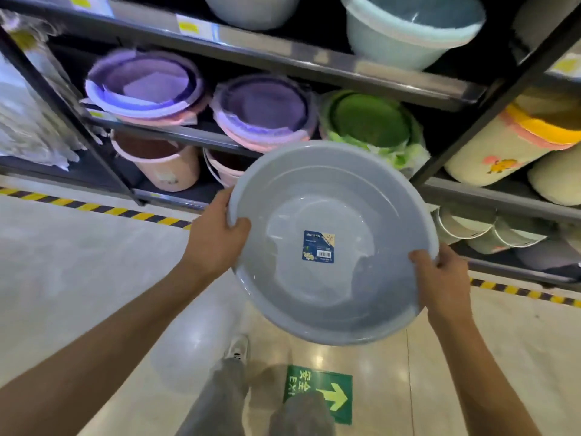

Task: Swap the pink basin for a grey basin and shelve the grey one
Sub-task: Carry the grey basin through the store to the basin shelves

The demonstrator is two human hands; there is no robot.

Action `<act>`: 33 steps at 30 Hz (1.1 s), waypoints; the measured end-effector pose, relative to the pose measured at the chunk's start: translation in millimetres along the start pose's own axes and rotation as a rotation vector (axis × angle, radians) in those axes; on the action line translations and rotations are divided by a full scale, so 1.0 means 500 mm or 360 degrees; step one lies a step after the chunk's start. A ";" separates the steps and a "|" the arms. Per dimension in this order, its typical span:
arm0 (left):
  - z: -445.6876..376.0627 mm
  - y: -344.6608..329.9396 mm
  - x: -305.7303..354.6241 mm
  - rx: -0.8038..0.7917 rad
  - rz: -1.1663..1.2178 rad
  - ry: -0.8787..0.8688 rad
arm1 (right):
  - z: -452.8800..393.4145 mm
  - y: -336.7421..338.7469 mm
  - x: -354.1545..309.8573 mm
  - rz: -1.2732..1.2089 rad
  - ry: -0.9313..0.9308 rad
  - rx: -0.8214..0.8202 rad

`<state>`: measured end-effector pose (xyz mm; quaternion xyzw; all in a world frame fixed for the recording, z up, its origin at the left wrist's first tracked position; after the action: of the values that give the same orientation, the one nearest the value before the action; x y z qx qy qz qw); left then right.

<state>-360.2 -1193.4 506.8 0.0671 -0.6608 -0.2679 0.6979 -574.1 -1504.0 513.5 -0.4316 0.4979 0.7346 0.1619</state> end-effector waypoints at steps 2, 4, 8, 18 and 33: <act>-0.061 -0.040 -0.058 0.0004 -0.0066 0.0009 | -0.051 -0.070 0.047 0.0123 -0.0027 -0.0023; -0.116 -0.089 -0.125 0.0013 -0.0142 0.0040 | -0.101 -0.142 0.106 0.0225 -0.0048 -0.0056; -0.194 -0.206 -0.287 -0.0077 -0.0225 0.0114 | -0.194 -0.278 0.238 0.0348 -0.0040 -0.0186; -0.315 -0.478 -0.728 -0.0183 -0.0453 0.0272 | -0.334 -0.563 0.605 0.0637 0.0035 -0.0521; -0.398 -0.704 -1.069 -0.0316 -0.0587 0.0261 | -0.443 -0.801 0.920 0.0642 -0.0151 -0.0592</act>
<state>-261.0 -1296.2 -147.8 0.1393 -0.5488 -0.4483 0.6917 -466.6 -1604.4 -118.5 -0.3112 0.4223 0.8501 -0.0466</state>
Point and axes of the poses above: each hand's wrist, its own z-axis away from the middle knuckle, its own y-axis out of the back of the hand, x = y × z, the point moved 7 cm from there along -z, towards the middle knuckle, and after that the axes turned 1 degree about y, right-handed, at the moved point
